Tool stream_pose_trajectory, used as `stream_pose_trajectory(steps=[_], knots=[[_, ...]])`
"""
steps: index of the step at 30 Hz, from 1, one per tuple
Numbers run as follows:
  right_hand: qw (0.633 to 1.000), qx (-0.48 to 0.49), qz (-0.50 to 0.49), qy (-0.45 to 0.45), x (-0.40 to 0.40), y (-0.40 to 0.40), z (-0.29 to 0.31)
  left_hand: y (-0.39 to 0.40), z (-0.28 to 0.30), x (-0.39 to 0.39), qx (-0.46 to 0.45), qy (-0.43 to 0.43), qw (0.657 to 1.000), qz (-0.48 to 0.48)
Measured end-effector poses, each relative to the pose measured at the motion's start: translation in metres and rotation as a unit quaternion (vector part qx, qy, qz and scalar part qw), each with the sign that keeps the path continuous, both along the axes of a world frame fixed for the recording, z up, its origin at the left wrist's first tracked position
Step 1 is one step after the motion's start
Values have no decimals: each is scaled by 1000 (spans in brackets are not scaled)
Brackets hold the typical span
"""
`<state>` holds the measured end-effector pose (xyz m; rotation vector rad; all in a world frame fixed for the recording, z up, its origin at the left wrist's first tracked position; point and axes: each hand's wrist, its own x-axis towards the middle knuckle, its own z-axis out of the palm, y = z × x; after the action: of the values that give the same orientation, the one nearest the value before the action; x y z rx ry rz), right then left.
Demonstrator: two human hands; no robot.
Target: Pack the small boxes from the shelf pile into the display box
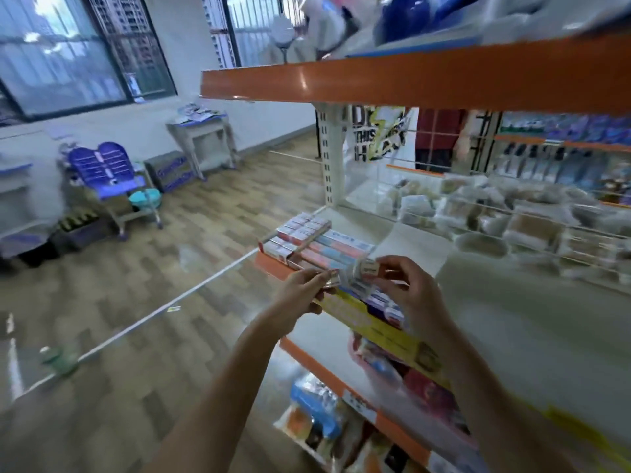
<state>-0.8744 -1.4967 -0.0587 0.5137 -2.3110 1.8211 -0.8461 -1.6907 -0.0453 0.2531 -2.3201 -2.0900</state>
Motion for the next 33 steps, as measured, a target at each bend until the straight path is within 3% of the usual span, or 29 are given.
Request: stream_pose_trajectory(steps=[9, 17, 20, 23, 29, 33], knots=[[998, 47, 12, 28, -91, -103, 15, -121, 27, -99, -118, 2, 990, -74], [995, 93, -20, -12, -127, -148, 0, -182, 17, -177, -195, -6, 962, -190], [991, 120, -49, -26, -132, -160, -3, -192, 11, -200, -243, 2, 930, -276], [982, 168, -72, -44, -132, -176, -4, -203, 3, -219, -338, 27, 876, -344], [964, 213, -131, -91, -123, -196, -11, -218, -7, -236, -447, 120, 794, -393], [960, 190, -172, -115, -112, -207, -17, -217, -8, -242, -511, 186, 744, -388]])
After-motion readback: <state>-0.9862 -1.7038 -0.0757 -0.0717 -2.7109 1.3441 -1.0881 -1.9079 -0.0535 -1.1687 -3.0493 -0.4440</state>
